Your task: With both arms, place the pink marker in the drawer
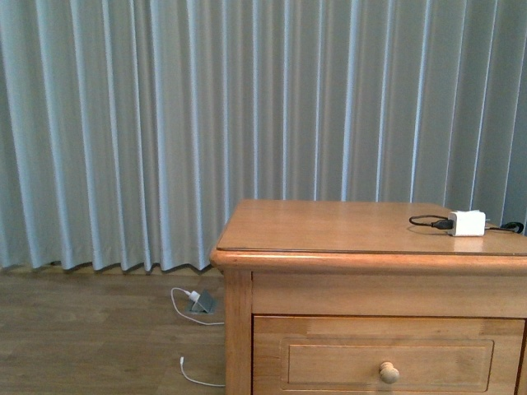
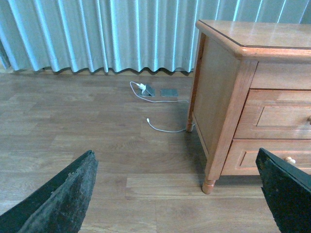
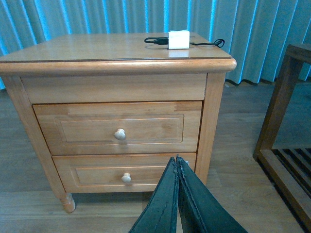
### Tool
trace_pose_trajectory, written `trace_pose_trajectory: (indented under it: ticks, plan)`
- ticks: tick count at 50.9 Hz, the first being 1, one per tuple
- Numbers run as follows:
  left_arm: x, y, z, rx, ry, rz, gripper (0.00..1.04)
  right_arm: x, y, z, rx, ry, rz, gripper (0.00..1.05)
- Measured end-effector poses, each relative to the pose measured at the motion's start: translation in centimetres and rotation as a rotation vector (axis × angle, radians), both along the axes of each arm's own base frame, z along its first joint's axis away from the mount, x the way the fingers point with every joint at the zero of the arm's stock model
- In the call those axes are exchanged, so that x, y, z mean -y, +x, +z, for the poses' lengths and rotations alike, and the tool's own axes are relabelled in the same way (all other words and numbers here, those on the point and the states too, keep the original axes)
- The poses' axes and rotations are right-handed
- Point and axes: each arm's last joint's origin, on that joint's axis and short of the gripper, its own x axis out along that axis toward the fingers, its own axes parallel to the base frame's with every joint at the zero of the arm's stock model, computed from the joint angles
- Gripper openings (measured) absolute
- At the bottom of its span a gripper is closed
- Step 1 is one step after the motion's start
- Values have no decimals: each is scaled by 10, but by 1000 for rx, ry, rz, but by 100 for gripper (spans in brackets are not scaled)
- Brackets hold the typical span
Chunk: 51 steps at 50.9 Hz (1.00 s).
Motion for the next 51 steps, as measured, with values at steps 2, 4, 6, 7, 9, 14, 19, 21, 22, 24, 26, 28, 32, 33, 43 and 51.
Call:
trace_pose_trajectory:
  ticks: [2,4,6,7,9,14,19,21,22,24,26,28,32,33,43,51]
  plan:
    - [0,0,0,0,0,0,99,0,-1,0,-1,0,0,1]
    - [0,0,0,0,0,0,99,0,-2,0,-1,0,0,1]
    - [0,0,0,0,0,0,99,0,-2,0,0,0,0,1]
    - [0,0,0,0,0,0,99,0,-3,0,0,0,0,1]
    - [0,0,0,0,0,0,99,0,-3,0,0,0,0,1]
    - [0,0,0,0,0,0,99,0,-5,0,0,0,0,1]
    - [0,0,0,0,0,0,99,0,-7,0,3,0,0,1]
    - [0,0,0,0,0,0,99,0,-10,-3,-19,0,0,1]
    - [0,0,0,0,0,0,99,0,-12,-4,-30,0,0,1]
    - [0,0,0,0,0,1,99,0,-14,-5,-33,0,1,1]
    - [0,0,0,0,0,0,99,0,-16,-3,-10,0,1,1]
    - [0,0,0,0,0,0,99,0,-17,-3,-2,0,1,1]
    - [0,0,0,0,0,0,99,0,-17,-3,-7,0,1,1]
    - [0,0,0,0,0,0,99,0,-17,-3,-7,0,1,1]
    - [0,0,0,0,0,0,99,0,-17,-3,-6,0,1,1]
    - [0,0,0,0,0,0,99,0,-17,-3,-6,-2,0,18]
